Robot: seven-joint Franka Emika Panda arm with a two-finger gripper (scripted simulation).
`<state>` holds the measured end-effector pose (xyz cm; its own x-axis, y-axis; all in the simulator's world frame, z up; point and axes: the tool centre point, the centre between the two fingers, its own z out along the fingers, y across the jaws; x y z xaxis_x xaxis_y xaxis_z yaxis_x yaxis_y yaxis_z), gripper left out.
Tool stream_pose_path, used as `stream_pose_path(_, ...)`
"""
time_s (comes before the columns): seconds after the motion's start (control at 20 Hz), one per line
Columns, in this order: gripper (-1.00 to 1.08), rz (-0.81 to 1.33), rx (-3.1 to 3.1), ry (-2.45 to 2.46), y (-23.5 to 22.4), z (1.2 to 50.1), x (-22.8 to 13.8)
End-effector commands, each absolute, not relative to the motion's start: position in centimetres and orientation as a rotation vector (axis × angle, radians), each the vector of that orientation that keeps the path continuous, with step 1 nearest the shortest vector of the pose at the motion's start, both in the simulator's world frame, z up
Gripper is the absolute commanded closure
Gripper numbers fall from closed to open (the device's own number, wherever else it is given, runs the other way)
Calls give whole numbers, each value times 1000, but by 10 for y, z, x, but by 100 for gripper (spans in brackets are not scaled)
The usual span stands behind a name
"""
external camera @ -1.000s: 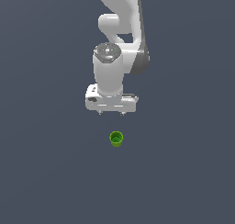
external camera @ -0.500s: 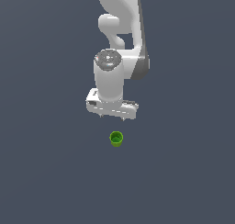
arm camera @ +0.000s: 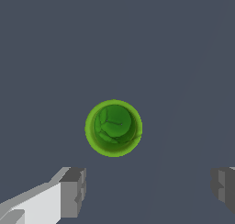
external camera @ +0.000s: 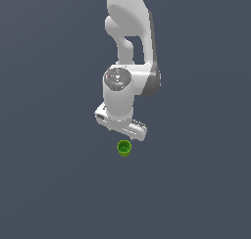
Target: Pick up the object and move it to a goal position.
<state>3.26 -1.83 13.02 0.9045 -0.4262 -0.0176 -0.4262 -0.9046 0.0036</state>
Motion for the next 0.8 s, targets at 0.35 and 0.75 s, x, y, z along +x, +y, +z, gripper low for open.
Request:
stream_pose_path(0.35, -92, 9, -2975, 1008, -13, 105, 53)
stream_pose_path(0.75, -92, 1, -2930, 1134, -11, 94, 60)
